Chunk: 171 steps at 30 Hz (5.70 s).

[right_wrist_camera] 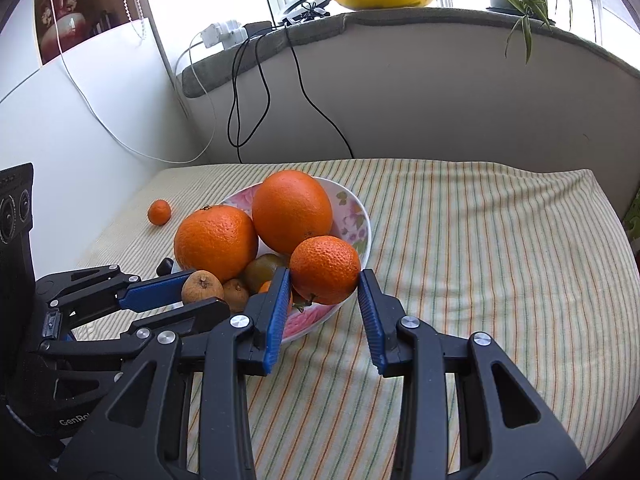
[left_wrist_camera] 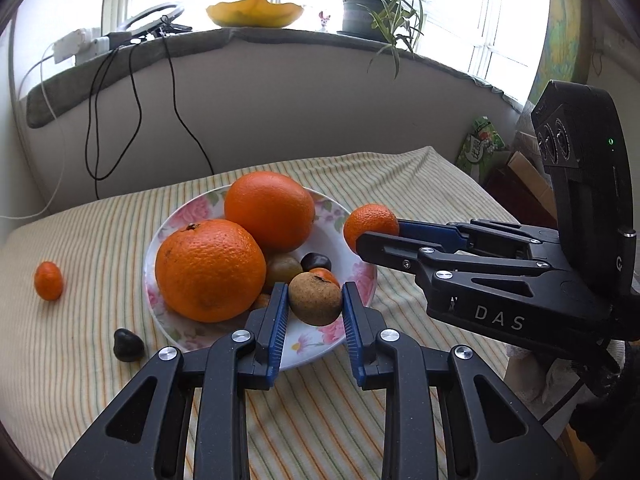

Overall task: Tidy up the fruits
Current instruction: 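Carry the tangerine with the right tool while the left tool carries the kiwi over the bowl, then open the left tool dropping the kiwi while the right tool releases the tangerine into the bowl, then withdraw both open tools from the bowl, then move the left tool to the loose tangerine while the right tool approaches the dark plum, then close the left tool on the tangerine while the right tool grasps the dark plum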

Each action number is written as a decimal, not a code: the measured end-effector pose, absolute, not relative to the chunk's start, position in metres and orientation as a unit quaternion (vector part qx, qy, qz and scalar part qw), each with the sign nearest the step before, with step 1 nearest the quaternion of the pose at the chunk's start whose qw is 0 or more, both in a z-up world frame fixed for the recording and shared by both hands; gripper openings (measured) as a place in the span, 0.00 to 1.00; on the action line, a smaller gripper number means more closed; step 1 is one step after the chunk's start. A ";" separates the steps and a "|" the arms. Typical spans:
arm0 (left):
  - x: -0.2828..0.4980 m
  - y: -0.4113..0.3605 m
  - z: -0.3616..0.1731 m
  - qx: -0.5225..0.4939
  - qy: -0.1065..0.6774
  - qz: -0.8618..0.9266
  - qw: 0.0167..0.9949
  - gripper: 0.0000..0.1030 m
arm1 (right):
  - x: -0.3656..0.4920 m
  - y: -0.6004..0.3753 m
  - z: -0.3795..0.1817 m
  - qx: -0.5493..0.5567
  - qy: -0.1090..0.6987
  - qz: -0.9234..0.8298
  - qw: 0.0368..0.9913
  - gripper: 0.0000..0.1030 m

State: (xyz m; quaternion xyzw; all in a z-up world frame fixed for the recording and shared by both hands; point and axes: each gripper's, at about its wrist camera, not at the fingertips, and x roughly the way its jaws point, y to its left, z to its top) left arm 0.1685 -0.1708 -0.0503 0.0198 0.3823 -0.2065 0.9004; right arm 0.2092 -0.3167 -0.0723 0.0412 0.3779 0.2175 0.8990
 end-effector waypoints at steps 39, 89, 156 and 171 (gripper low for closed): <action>0.165 -0.169 -0.048 0.021 0.376 -0.203 0.904 0.40 | 0.211 -0.318 -0.070 0.048 0.372 0.207 0.903 0.69; 0.126 0.006 -0.030 -0.046 0.341 -0.077 0.936 0.50 | 0.133 -0.200 -0.025 0.020 0.315 0.288 0.904 0.86; 0.253 0.071 -0.102 -0.125 0.423 -0.079 0.894 0.36 | 0.192 -0.104 -0.103 -0.053 0.435 0.196 0.877 0.23; 0.240 0.070 -0.093 -0.124 0.403 -0.076 0.904 0.36 | 0.191 -0.113 -0.100 -0.032 0.419 0.213 0.882 0.22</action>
